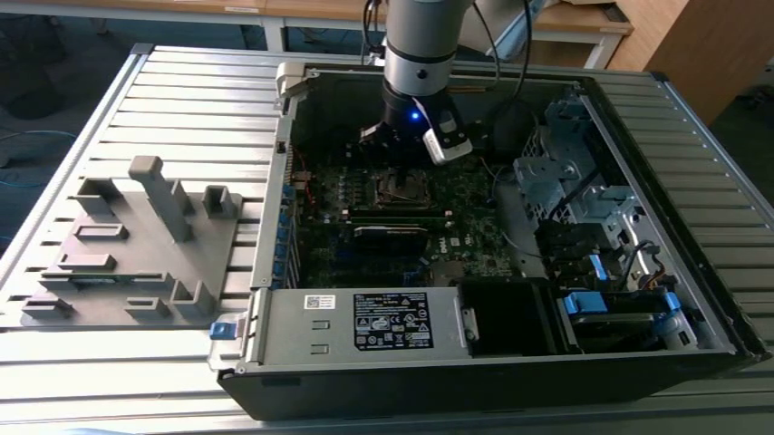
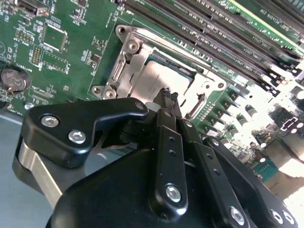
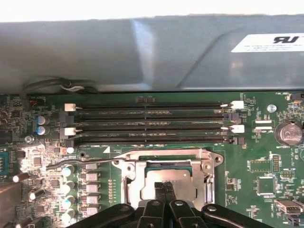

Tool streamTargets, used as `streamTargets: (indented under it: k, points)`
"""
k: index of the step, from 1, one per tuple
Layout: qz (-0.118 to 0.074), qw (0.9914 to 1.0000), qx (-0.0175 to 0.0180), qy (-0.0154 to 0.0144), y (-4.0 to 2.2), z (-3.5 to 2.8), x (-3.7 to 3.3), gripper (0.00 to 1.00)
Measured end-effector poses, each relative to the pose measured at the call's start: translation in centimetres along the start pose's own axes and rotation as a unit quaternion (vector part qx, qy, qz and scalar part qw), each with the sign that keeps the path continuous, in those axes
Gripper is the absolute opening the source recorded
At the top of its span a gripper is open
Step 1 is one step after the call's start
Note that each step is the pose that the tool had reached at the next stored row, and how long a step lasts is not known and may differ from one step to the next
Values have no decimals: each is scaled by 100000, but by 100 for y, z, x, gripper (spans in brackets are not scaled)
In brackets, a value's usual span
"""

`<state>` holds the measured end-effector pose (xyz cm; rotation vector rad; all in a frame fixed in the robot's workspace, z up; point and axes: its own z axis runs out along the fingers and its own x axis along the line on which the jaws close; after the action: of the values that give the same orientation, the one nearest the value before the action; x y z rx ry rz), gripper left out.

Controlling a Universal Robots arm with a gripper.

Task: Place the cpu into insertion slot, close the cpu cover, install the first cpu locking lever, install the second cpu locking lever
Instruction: 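Close the cpu cover, then install the first cpu locking lever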

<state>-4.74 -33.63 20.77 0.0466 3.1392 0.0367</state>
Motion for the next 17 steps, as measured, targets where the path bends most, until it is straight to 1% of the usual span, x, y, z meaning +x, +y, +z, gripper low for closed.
streamTargets:
  k: [2, 7, 11, 17]
  points:
    - [0, 100000, 8, 8, 1, -9, 0, 11]
    - [-3, 100000, 2, 11, 2, -73, -1, 11]
    - [-4, 100000, -10, 4, 3, -75, -1, 11]
    - [-4, 100000, 2, 10, 3, -76, -21, 11]
